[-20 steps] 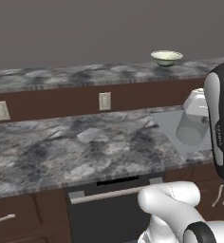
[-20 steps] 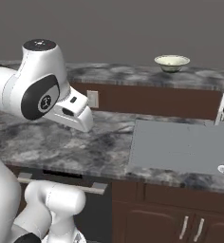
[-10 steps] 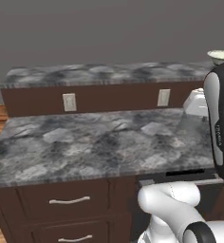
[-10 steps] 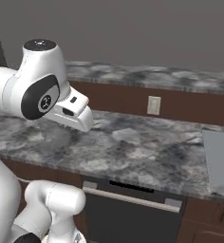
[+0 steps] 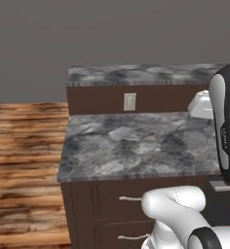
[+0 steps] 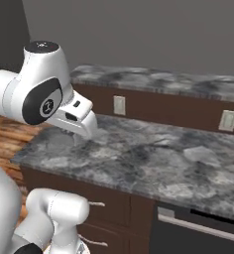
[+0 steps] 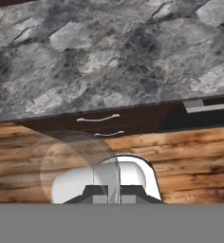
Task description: There is a bowl on the dining counter. Grab a lemon wedge from the fridge and place it in the bowl. Then get the liquor bottle and glass cup from the cabinet and place them next to the bowl.
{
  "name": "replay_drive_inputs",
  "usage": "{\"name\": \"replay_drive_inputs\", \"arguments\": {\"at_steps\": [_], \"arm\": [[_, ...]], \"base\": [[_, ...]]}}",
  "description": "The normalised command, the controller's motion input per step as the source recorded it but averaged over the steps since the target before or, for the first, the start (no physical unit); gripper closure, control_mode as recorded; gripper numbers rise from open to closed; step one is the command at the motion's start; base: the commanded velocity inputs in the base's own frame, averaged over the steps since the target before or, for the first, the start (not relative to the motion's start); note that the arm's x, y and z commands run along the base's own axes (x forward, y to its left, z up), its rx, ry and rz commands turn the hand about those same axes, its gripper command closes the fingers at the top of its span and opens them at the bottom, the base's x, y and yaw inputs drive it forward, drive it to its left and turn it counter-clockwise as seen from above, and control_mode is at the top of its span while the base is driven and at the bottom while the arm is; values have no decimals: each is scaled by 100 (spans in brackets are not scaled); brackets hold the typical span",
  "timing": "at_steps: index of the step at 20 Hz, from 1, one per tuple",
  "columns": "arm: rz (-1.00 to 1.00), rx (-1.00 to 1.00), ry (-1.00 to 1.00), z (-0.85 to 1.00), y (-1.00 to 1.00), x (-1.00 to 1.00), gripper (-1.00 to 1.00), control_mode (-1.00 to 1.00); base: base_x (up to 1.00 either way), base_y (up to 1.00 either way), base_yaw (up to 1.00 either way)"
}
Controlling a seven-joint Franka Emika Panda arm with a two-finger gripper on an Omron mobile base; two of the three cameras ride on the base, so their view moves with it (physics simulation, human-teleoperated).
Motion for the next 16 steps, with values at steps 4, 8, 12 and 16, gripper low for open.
{"name": "replay_drive_inputs", "arguments": {"at_steps": [4,8,12,16], "arm": [[0,0,0,0,0,0,100,100],[0,0,0,0,0,0,100,100],[0,0,0,0,0,0,100,100],[0,0,0,0,0,0,100,100]], "base": [[0,100,12],[1,100,10],[3,100,10],[13,100,7]]}}
